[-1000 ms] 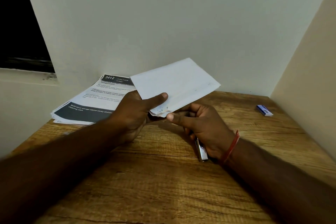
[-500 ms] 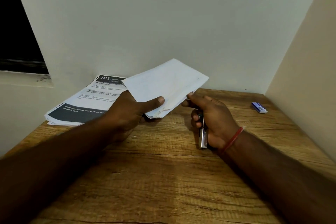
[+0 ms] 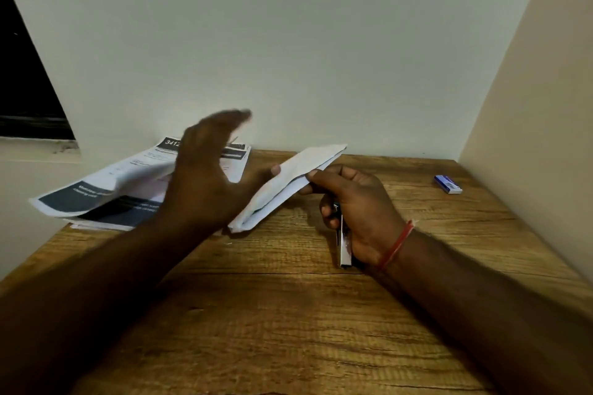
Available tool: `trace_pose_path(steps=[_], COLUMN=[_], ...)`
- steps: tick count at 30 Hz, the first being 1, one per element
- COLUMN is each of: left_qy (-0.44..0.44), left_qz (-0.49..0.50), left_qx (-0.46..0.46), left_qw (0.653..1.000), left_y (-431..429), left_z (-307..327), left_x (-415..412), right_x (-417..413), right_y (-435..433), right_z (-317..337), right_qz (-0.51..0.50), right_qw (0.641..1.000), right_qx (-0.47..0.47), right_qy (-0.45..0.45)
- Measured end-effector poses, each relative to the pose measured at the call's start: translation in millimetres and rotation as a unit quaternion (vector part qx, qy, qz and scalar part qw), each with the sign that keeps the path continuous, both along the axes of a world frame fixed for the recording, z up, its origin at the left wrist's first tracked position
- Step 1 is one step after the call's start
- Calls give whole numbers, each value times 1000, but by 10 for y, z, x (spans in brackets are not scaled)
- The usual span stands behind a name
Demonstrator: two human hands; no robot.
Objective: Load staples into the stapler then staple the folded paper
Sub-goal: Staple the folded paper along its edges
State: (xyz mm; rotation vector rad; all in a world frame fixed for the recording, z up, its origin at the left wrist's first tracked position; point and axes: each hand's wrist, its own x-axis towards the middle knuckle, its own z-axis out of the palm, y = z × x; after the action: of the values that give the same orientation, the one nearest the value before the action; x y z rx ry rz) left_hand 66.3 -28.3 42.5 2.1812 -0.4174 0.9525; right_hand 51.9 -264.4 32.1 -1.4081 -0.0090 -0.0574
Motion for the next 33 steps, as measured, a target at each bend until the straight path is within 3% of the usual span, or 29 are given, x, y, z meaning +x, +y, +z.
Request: trace_pose_path(steps=[1, 5, 8, 17, 33], left_qy=[-11, 102, 127, 202, 208], left_qz=[-22, -97, -136, -133, -147], left_qx=[16, -16, -50, -162, -179], left_qw=[1000, 990, 981, 957, 950], left_y=[-64, -264, -317, -241, -228], left_z=[-2, -93, -93, 28, 0], left_x=[-54, -189, -196, -176, -133], right_x=[-19, -77, -96, -107, -69], right_y=[18, 66, 48, 0, 6], right_z=[-11, -43, -40, -29, 1], right_qz=[5, 18, 17, 33, 29], right_qw=[1000, 999, 998, 995, 995], right_qx=[-8, -33, -42, -64, -78], right_qy=[-5, -23, -36, -71, -64])
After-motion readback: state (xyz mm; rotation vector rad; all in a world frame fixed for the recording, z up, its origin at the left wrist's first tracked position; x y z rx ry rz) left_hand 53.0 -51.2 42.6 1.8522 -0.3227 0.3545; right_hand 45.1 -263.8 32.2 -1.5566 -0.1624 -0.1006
